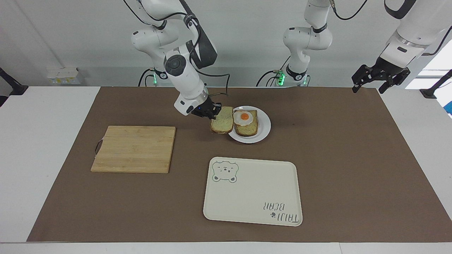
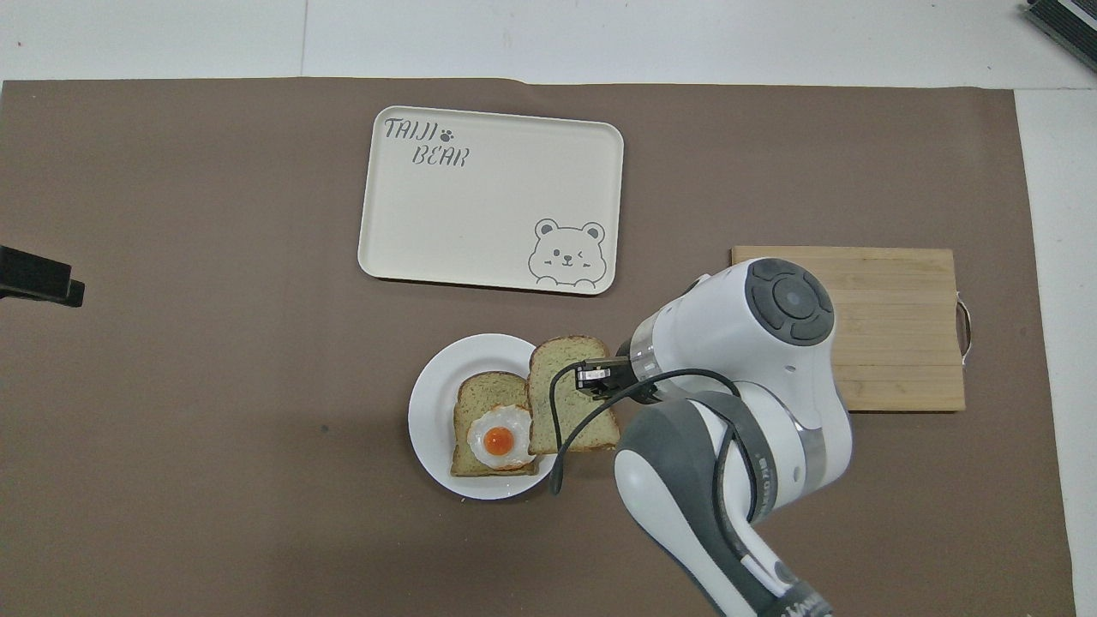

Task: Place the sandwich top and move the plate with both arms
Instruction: 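Carry the bread slice with the right gripper over the egg plate, then lay the bread slice onto the egg and open the right gripper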

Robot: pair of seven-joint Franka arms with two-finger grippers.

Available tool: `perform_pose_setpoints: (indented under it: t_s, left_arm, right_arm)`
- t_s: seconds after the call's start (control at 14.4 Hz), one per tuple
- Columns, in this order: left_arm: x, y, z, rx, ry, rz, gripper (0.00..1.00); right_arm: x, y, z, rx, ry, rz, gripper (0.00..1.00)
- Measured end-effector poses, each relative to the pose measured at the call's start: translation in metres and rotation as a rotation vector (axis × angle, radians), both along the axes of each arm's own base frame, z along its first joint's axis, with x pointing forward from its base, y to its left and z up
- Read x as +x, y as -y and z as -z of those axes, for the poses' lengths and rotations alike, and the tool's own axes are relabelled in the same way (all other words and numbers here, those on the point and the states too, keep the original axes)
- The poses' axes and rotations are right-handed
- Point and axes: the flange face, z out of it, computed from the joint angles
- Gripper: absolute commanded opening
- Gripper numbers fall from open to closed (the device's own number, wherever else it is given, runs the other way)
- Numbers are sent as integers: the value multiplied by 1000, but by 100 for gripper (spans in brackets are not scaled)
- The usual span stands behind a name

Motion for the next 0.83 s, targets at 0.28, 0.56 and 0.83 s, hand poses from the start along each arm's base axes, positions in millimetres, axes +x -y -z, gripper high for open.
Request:
perform_pose_setpoints:
  t_s: [0.28,0.56,0.83]
  left_arm:
    - [0,0,0,0,0,0,100]
    - [0,0,0,0,0,0,100]
    - [0,0,0,0,0,0,100]
  right_arm:
    - [-20,-47,14,-5,-4,39,0]
    - [-42,-88,41,-8,-13,32,0]
    - [-42,-92,61,-26,-21,31,0]
